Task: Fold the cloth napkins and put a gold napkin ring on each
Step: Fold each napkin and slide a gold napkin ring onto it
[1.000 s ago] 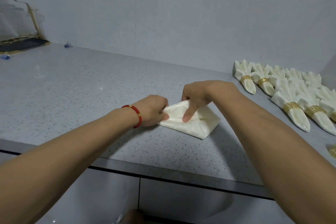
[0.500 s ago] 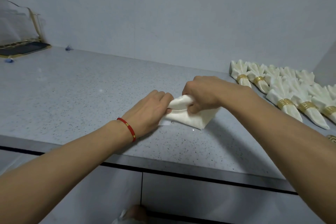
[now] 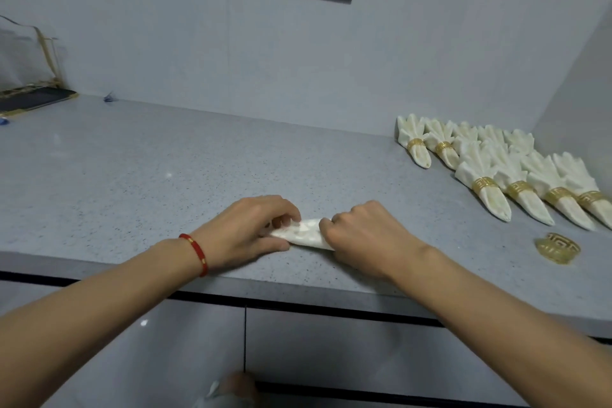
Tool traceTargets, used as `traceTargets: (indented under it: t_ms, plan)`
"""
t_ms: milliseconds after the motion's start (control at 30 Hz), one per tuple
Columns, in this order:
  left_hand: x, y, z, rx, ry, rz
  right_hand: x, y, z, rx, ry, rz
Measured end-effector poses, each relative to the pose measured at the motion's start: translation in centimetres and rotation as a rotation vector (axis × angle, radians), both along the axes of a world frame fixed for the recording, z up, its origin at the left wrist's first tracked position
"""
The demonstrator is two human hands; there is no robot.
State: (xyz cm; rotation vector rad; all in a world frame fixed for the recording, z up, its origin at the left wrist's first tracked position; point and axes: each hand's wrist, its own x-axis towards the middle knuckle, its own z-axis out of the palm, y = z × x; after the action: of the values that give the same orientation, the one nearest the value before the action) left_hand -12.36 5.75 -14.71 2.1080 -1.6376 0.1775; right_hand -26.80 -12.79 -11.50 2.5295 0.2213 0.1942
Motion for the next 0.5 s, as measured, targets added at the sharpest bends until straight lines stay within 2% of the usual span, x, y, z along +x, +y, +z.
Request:
traceTargets:
  t_ms: [100, 167, 300, 367, 500]
  plan:
    - [-0.3, 0.3, 0.3, 0.013, -0.02, 0.019, 0.1, -0.3, 1.2, 0.214, 0.07, -0.098]
    - [-0.3, -0.3, 0.6, 0.051, 0.005, 0.039, 0.2, -1.0, 2.3, 0.444, 0.128, -0.199]
    - [1.1, -2.0, 2.8, 0.27, 0.148, 0.05, -0.5, -4.0, 3.5, 0.973, 0.226, -0.44]
    - [1.9, -3.1, 3.7, 0.385, 0.145, 0.027, -1.1, -5.0, 3.3, 1.172, 0.212, -0.52]
    - [2.9, -4.7, 5.1, 0.552, 0.207, 0.017, -1.7, -5.2, 1.7, 1.221, 0.142, -0.613]
